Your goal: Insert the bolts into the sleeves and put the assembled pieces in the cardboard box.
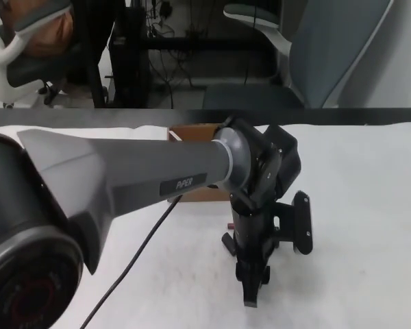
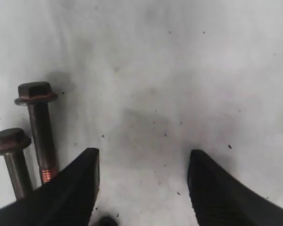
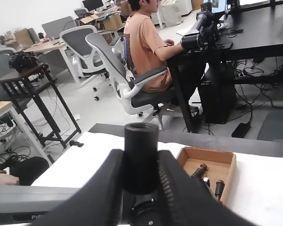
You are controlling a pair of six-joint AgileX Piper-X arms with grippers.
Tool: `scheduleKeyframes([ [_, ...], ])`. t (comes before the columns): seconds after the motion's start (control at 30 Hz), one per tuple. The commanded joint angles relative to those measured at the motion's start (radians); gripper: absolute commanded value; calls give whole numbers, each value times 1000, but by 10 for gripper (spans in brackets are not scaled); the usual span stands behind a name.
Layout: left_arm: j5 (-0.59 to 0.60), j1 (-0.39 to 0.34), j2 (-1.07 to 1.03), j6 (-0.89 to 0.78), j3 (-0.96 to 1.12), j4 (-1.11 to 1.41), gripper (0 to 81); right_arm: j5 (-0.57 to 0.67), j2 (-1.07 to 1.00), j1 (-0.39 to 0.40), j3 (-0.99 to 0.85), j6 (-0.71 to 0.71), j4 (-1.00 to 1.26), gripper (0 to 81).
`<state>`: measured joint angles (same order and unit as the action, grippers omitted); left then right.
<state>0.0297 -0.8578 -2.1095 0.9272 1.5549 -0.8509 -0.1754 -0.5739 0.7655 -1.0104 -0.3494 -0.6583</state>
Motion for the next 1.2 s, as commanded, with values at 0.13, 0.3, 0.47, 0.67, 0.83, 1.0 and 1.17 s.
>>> scheduleKeyframes([
  [0.13, -30, -5, 11, -7, 51, 70, 566, -11, 7, -3, -5, 20, 20, 6],
  [0.3, -16, 8, 8, -30, 82, 164, 560, -22, 7, -3, -5, 20, 20, 6],
  [0.47, 5, 21, -24, -41, 84, 155, 556, -22, 7, -3, -5, 20, 20, 6],
  [0.67, 38, 30, -72, -60, 85, 147, 556, -22, 7, -3, -5, 25, 20, 6],
  [0.83, 56, 31, -85, -67, 85, 128, 379, -30, 7, -3, -5, 44, 20, 6],
  [1.0, 71, 33, -85, -64, 82, 113, 14, -30, 7, -3, -5, 44, 20, 6],
  [1.17, 38, 27, -66, -102, 85, 79, 17, -30, 7, -3, -5, 44, 21, 6],
])
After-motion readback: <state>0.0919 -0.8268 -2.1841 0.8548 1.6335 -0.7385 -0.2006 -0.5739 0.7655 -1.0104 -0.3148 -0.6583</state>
